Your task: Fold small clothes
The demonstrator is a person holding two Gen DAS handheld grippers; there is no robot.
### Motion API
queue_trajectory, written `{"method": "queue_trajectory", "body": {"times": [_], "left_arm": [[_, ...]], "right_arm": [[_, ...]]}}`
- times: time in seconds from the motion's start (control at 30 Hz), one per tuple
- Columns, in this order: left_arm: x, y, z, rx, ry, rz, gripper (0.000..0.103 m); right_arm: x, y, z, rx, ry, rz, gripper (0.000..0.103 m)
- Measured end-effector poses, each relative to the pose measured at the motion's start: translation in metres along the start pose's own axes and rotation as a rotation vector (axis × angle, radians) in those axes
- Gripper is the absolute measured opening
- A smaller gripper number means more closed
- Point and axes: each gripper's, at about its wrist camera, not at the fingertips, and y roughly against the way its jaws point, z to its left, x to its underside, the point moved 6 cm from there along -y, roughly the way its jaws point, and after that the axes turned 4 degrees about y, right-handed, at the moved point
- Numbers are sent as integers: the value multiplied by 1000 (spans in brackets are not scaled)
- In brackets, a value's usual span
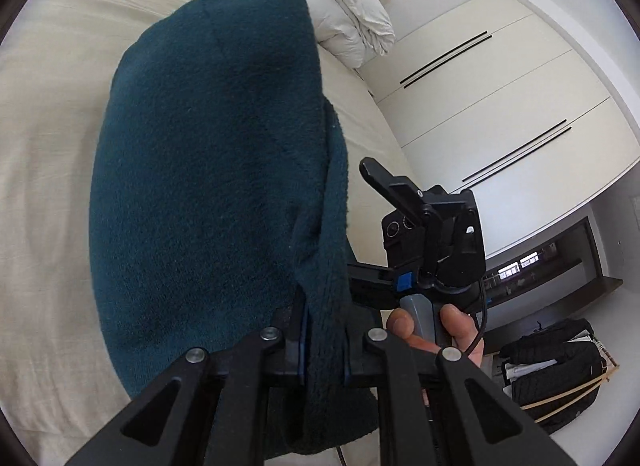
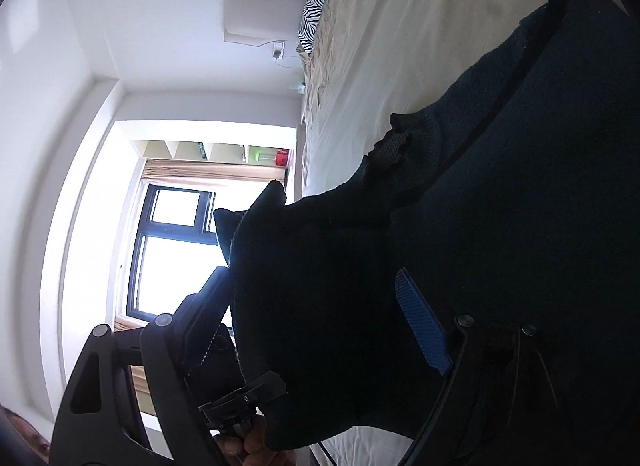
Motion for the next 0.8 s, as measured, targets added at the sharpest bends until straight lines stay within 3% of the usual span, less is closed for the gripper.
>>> {"method": "queue_trajectory", "body": {"times": [0.07,0.17,0.23,0.37,0.47,0.57,0.63,0.7,0.8], "left_arm": [[9,-35,-5,17,-5,60,15],[25,-60,-7,24,-14,115,32],[33,-53,-5,33,-28,114,46],[38,-21,2,25,-78,67,47],[35,-1,16,-11,-75,26,51],[45,11,31,-1,-25,10,51],[50,10,32,-1,-25,6,51],[52,10,28,-3,-43,9,51],[51,0,20,-10,-59,17,51]], "right_arm": [[-8,12,-12,-11,-35,-10,84],[-18,37,-35,14,-75,-31,84],[-20,42,-42,-3,-81,-21,82],[-27,37,-39,55,-25,20,82],[-32,23,-39,179,35,66,79],[-29,15,-43,339,100,130,59],[-30,11,-48,441,122,151,25],[-36,17,-50,494,140,143,15],[-47,31,-39,520,173,110,13]]}}
